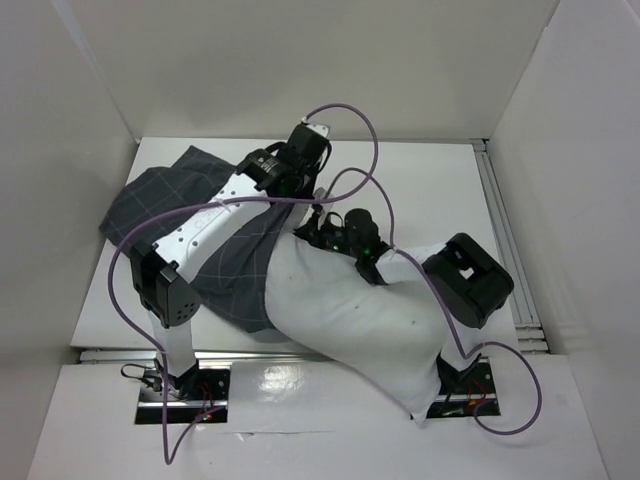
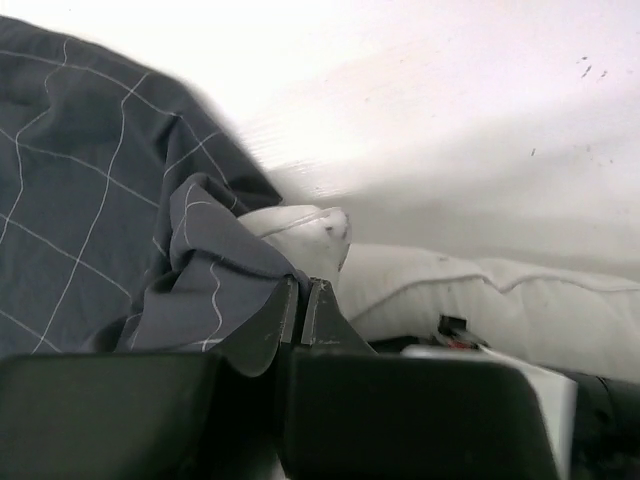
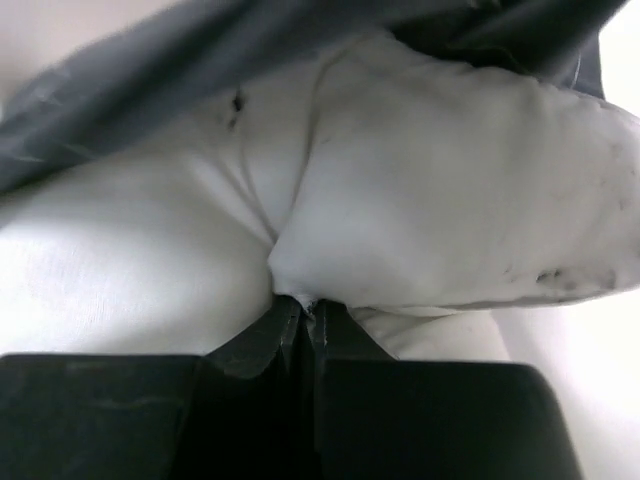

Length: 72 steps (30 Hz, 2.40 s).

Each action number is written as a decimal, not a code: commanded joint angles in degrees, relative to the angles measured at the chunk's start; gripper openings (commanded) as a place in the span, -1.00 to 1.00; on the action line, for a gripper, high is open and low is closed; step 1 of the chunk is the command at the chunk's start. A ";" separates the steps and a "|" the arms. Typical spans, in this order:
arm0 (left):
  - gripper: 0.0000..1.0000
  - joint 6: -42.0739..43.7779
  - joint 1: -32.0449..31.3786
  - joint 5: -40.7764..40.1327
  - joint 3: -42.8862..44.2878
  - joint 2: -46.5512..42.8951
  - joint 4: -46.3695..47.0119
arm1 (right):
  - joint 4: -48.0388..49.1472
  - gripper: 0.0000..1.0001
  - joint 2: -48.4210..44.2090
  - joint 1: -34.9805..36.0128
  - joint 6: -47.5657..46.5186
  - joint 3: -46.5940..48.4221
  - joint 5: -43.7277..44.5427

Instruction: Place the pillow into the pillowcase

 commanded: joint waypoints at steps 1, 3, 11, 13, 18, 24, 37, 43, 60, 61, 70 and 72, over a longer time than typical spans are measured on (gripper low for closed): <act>-1.00 -0.40 -1.32 -0.39 0.05 -5.04 15.11 | 7.94 -1.00 -3.23 3.29 5.37 -9.11 -5.77; -0.94 -1.19 -1.32 -1.18 -0.65 -7.49 13.61 | 8.77 -1.00 -6.23 1.70 7.39 -10.63 -7.87; -1.00 -2.95 -1.32 -2.42 -12.52 -14.02 17.12 | 33.06 -0.98 0.15 -0.95 20.21 -11.35 -29.75; -1.00 -2.95 -1.32 -1.37 -13.84 -14.02 18.00 | 38.53 -0.95 3.68 -0.95 26.28 -10.20 -33.28; -1.00 -2.95 -1.32 -3.47 -13.85 -12.00 18.53 | 60.97 -1.00 12.47 -2.17 39.81 -9.41 -35.84; -1.00 -2.95 -0.71 -7.16 -13.32 -8.75 18.35 | 59.57 -1.00 2.84 -2.18 33.78 -13.54 -37.24; -1.00 -1.72 -1.84 3.73 -3.29 -3.55 20.46 | 60.88 -1.00 13.62 6.17 32.98 -8.00 -34.63; -1.00 -1.19 -6.23 12.51 -18.48 -15.67 26.62 | 60.88 -1.00 17.41 0.82 34.21 -4.84 -24.87; -1.00 2.49 -10.02 23.42 -28.45 -17.39 33.65 | 41.12 -1.00 -7.27 -12.81 23.49 -9.75 21.79; -1.00 3.02 -10.02 23.42 -26.00 -15.96 33.65 | 40.24 -1.00 -8.25 -13.42 21.57 -8.97 23.39; -1.00 3.39 -6.60 12.36 -9.83 -1.37 32.52 | 45.49 -0.88 -5.89 -13.43 21.20 -13.18 8.57; -1.00 1.10 -4.32 13.75 -5.33 0.39 32.51 | 44.46 -0.47 -5.88 -13.95 21.81 -15.54 3.64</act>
